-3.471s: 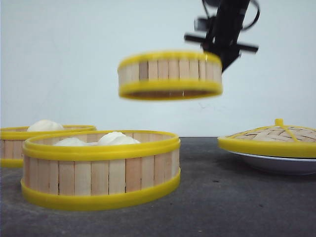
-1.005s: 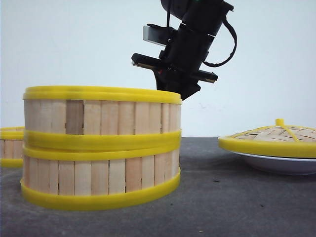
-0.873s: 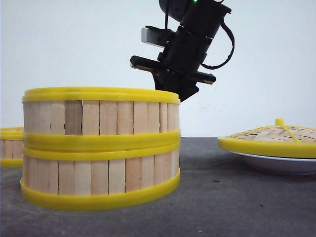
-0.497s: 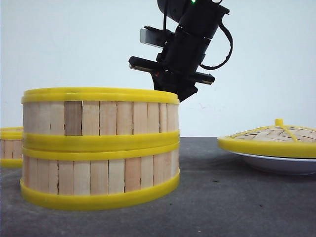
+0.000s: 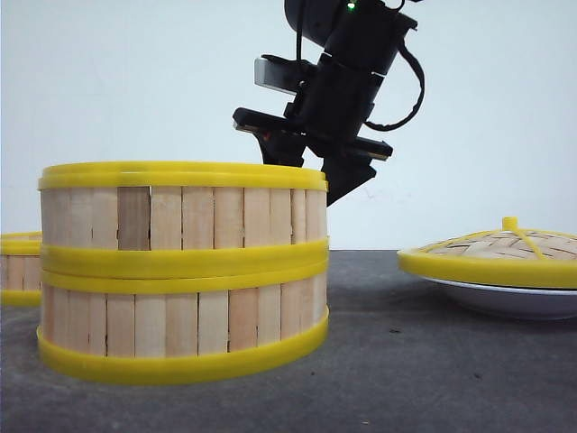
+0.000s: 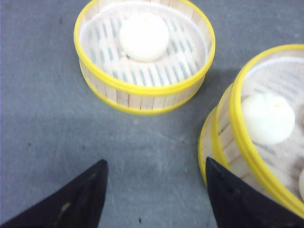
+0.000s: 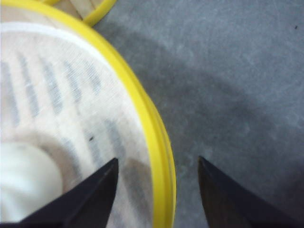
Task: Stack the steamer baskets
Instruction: 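Raise the right gripper away from the two-basket stack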
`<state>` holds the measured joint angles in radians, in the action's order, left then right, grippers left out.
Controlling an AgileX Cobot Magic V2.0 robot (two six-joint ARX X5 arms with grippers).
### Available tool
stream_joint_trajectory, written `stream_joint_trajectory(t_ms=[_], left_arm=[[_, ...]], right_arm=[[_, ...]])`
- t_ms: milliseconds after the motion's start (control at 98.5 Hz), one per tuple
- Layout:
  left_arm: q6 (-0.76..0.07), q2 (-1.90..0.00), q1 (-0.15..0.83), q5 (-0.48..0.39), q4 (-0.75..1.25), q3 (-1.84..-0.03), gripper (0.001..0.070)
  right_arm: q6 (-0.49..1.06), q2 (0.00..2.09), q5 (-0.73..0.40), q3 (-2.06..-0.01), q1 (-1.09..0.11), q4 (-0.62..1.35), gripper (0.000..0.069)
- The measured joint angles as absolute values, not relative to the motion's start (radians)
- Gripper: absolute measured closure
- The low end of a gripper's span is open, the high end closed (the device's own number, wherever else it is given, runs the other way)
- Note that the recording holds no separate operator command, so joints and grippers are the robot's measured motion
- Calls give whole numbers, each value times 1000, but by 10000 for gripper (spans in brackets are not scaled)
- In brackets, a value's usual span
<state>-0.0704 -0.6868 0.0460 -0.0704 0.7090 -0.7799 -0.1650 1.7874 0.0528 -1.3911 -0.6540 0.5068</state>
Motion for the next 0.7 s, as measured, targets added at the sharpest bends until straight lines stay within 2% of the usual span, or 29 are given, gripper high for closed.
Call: stream_joint_trajectory(t_ms=[162,315,487,700], left_arm=[[-70,-791,25,-71,585,-780,317],[-70,-963,-10,-71,465,-797,317],[-70,-1196,-72,-71,369,-921,317],[-59,-1478,-125,-71,370,-1081,317]], right_arm=[[-165,1645,52,-1391,-651,568,355],[-153,1457,46,-1391,-620,675,355],[-137,1272,-66,-1391,-541,860,355],[-135,1068,-165,-1351,-414,1039,355]])
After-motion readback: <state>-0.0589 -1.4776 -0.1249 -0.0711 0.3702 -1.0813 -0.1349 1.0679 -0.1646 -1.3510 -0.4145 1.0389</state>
